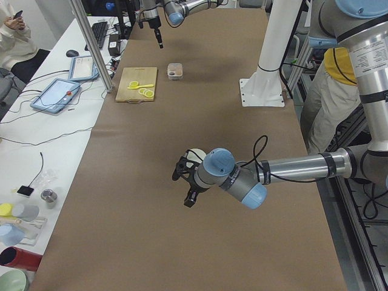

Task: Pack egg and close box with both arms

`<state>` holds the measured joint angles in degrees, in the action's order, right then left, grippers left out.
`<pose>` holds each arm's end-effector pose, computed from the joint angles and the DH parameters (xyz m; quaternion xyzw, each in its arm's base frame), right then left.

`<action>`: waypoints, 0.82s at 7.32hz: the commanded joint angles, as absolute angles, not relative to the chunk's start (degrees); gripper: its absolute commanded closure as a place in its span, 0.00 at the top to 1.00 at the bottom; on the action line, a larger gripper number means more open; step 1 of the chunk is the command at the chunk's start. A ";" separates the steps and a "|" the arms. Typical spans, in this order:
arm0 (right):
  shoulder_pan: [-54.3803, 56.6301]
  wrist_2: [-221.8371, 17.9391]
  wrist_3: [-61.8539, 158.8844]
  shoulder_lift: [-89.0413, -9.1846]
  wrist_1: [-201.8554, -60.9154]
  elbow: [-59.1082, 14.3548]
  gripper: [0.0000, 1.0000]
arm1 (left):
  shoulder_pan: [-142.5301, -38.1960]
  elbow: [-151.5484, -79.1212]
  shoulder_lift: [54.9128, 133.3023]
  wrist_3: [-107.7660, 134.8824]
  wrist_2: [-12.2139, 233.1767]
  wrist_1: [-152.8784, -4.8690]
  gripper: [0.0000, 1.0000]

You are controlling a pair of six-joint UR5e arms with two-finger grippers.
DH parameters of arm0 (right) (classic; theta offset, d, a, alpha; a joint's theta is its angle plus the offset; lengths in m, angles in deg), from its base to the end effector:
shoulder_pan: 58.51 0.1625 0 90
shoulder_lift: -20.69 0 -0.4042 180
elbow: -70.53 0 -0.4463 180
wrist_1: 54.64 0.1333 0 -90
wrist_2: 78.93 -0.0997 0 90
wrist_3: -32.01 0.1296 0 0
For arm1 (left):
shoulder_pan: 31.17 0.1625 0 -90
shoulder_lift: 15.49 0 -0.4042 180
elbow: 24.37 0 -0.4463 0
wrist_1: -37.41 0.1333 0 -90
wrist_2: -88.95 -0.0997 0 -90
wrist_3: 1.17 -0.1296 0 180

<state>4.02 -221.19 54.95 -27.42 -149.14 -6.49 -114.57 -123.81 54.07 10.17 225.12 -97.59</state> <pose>-0.3344 -0.7099 0.2787 -0.0116 -0.4703 -0.1277 0.8731 0.0099 -0.4315 0.6451 0.2072 0.4123 0.0782 0.8837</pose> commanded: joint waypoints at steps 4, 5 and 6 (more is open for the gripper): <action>18.73 -220.43 45.75 -50.28 -149.47 -18.57 1.00 | -114.58 -122.98 57.98 10.17 225.87 -88.66 0.97; 20.75 -219.73 45.12 -53.19 -149.47 -19.90 0.99 | -114.58 -122.80 59.21 10.25 226.14 -87.06 0.97; 22.08 -217.90 44.94 -56.27 -149.39 -20.34 1.00 | -114.58 -122.89 61.05 10.25 226.06 -84.09 0.97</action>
<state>19.99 -219.55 45.67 -52.24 -149.44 -19.19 -114.57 -122.87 59.02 10.22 225.94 -87.38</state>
